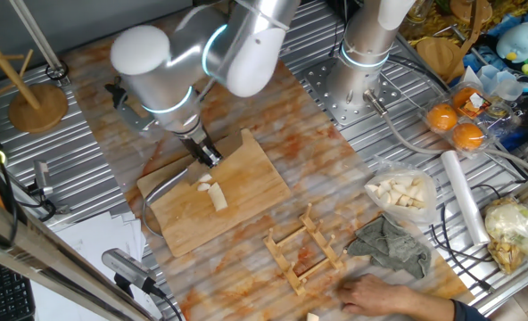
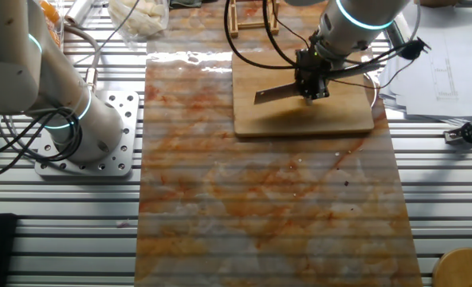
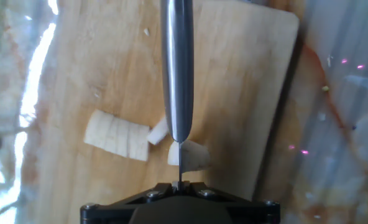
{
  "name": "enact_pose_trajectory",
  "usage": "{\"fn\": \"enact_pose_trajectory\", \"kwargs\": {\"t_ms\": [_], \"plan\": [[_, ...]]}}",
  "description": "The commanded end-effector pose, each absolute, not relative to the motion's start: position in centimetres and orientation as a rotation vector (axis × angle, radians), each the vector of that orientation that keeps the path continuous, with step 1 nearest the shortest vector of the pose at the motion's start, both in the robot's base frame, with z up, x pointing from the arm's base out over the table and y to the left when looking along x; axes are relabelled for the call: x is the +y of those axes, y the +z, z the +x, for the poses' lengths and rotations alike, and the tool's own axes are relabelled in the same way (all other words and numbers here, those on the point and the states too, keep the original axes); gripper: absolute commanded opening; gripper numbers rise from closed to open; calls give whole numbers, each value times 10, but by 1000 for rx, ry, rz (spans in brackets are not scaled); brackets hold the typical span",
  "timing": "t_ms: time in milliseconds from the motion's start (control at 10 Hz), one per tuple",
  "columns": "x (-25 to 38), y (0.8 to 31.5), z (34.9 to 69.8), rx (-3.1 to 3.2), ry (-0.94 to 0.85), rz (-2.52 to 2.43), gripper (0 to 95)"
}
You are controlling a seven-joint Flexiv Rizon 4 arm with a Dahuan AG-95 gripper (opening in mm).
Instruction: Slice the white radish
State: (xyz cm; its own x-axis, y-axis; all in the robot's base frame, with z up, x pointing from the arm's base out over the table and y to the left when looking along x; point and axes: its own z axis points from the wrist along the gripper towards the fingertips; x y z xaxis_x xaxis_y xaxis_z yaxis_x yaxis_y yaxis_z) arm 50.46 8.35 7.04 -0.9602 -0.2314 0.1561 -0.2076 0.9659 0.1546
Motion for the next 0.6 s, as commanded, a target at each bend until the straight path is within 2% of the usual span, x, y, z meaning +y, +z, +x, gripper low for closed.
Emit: {"fn": "enact_pose_trajectory", "kwargs": {"t_ms": [100, 600], "plan": [[104, 66, 506, -2940, -341, 192, 0], [114, 65, 505, -2931, -354, 185, 0]]}}
